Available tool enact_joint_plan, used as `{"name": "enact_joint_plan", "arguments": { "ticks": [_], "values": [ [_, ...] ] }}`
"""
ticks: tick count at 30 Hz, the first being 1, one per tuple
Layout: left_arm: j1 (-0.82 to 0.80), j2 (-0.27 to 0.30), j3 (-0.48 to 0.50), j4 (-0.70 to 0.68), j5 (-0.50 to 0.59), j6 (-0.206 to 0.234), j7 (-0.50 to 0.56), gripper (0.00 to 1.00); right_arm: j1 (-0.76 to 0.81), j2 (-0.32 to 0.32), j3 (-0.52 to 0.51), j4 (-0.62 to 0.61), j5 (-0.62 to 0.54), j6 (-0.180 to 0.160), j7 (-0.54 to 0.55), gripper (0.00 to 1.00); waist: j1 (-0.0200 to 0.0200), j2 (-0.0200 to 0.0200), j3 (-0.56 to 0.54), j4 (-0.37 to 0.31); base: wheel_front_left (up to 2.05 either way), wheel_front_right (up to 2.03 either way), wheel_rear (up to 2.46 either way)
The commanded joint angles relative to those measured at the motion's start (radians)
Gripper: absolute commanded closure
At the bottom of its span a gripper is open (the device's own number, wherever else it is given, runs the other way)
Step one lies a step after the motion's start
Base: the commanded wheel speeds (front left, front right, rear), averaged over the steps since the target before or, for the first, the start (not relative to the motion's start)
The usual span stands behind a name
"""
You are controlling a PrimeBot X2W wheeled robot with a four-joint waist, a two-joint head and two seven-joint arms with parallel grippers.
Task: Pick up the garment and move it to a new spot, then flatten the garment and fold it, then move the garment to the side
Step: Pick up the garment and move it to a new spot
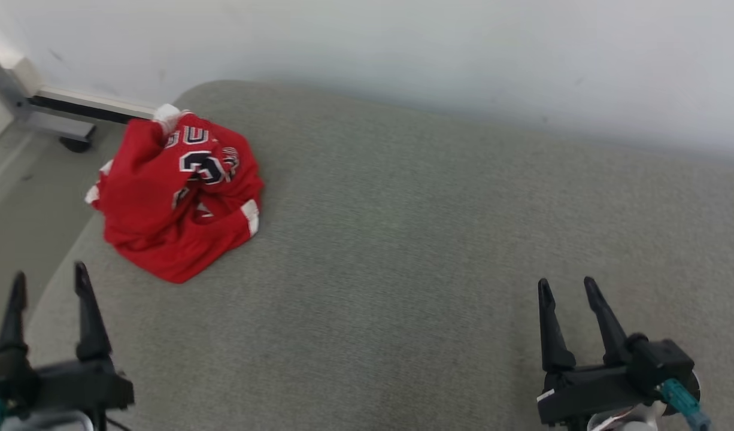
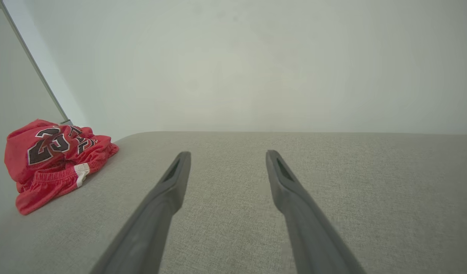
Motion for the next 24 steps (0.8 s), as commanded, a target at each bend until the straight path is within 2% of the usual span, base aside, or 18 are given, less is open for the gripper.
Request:
{"name": "enact_joint_plan", "arguments": {
  "ticks": [1, 15, 24],
  "values": [
    [-0.035, 0.016, 0.009, 0.005, -0.008, -0.004, -0.003, 0.00, -0.016, 0.000, -0.004, -0.007, -0.012, -0.002, -0.001, 0.00, 0.0000, 0.0000, 0.071, -0.084, 0.00, 0.00, 0.00],
    [-0.311, 0.196, 0.080, 0.097, -0.056, -0.030, 0.046, 0.00, -0.067, 0.001, -0.031, -0.064, 0.001, -0.002, -0.001, 0.00, 0.0000, 0.0000, 0.203, -0.295, 0.00, 0.00, 0.00],
    [-0.391, 0.332, 0.134, 0.238, -0.085, -0.039, 0.142, 0.00, -0.076, 0.001, -0.048, -0.097, -0.004, -0.002, -0.001, 0.00, 0.0000, 0.0000, 0.248, -0.359, 0.00, 0.00, 0.00]
  ]
}}
